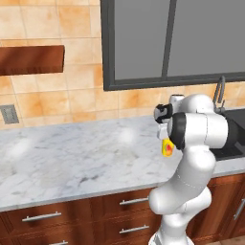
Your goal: Pick the cup and bowl from the counter and place them on the counter next to the sink.
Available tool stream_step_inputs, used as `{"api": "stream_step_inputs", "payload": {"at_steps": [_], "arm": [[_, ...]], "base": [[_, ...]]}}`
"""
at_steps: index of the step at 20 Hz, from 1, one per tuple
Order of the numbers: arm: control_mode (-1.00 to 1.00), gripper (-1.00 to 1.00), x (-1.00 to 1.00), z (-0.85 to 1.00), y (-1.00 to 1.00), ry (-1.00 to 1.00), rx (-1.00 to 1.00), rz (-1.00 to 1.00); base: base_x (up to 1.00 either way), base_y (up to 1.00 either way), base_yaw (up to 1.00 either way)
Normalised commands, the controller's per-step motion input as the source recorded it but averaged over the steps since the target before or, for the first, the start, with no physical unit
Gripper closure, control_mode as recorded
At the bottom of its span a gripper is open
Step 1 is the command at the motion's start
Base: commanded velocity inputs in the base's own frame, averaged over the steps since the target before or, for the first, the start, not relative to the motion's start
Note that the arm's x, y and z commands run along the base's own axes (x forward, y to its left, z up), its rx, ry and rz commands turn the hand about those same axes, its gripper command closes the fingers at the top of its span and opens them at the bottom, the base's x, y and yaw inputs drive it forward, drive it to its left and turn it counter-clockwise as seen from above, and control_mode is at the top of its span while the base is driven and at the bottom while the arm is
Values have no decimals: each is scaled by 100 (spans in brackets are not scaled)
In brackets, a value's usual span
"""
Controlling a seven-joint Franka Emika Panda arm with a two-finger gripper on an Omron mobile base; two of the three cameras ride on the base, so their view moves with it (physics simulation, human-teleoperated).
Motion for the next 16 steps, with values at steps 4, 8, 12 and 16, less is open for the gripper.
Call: {"api": "stream_step_inputs", "payload": {"at_steps": [4, 8, 12, 16], "arm": [[-100, 100, 0, -34, 0, -1, 0, 0], [-100, 100, 0, 0, 0, 0, 0, 0], [-100, 100, 0, 0, 0, 0, 0, 0], [-100, -100, 0, 0, 0, 0, 0, 0]], "base": [[0, 0, 0], [0, 0, 0], [0, 0, 0], [0, 0, 0]]}}
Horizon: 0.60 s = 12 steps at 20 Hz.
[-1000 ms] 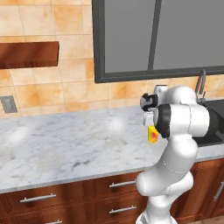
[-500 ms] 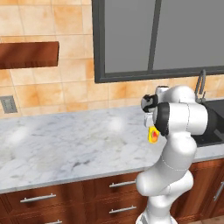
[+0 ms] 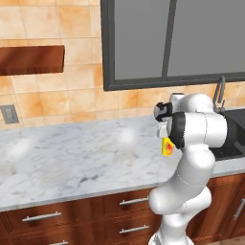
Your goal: Pick the cup and bowl from the counter and place them on the counter next to the sink.
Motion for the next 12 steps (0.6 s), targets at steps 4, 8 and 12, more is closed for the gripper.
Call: {"api": "stream_step_inputs", "payload": {"at_steps": [4, 8, 12], "arm": [[-100, -100, 0, 0, 0, 0, 0, 0], [-100, -100, 0, 0, 0, 0, 0, 0], [-100, -100, -11, 17, 0, -4, 0, 0]], "base": [[0, 0, 0], [0, 0, 0], [0, 0, 0]]}}
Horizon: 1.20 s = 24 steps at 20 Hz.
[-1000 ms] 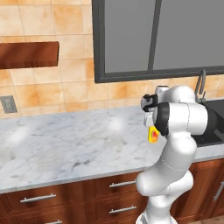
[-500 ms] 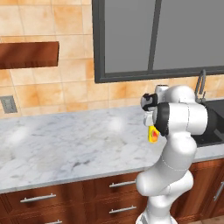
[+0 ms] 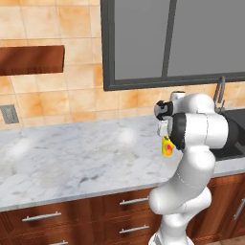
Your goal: Pick the cup and bowl from the counter and place them on the counter next to the sink.
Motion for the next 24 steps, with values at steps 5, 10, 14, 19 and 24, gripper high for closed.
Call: {"api": "stream_step_inputs", "payload": {"at_steps": [5, 10, 14, 19, 24], "arm": [[-100, -100, -19, 34, 0, -7, 0, 0], [-100, -100, -15, 41, 1, -5, 0, 0], [-100, -100, -31, 40, 16, -1, 0, 0], [-100, -100, -65, 34, 26, 0, 0, 0], [-100, -100, -87, 20, 40, -3, 0, 0]], "base": [[0, 0, 0], [0, 0, 0], [0, 0, 0], [0, 0, 0], [0, 0, 0]]}}
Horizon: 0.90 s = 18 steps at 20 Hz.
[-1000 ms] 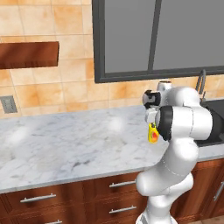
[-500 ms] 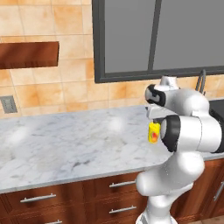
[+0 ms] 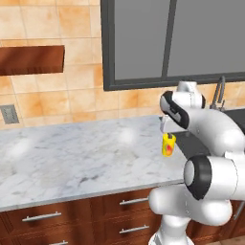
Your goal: Pick the cup and bowl from the counter and place them on the counter next to the sink.
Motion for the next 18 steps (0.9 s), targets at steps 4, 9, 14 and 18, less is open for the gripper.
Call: {"api": "stream_step_inputs", "payload": {"at_steps": [4, 9, 14, 18], "arm": [[-100, -100, -80, 28, 47, -3, 0, 0], [-100, -100, -73, 48, 43, -1, 0, 0], [-100, -100, -65, 37, 30, -6, 0, 0], [-100, -100, -48, 7, 21, -20, 0, 0]], "base": [[0, 0, 0], [0, 0, 0], [0, 0, 0], [0, 0, 0]]}}
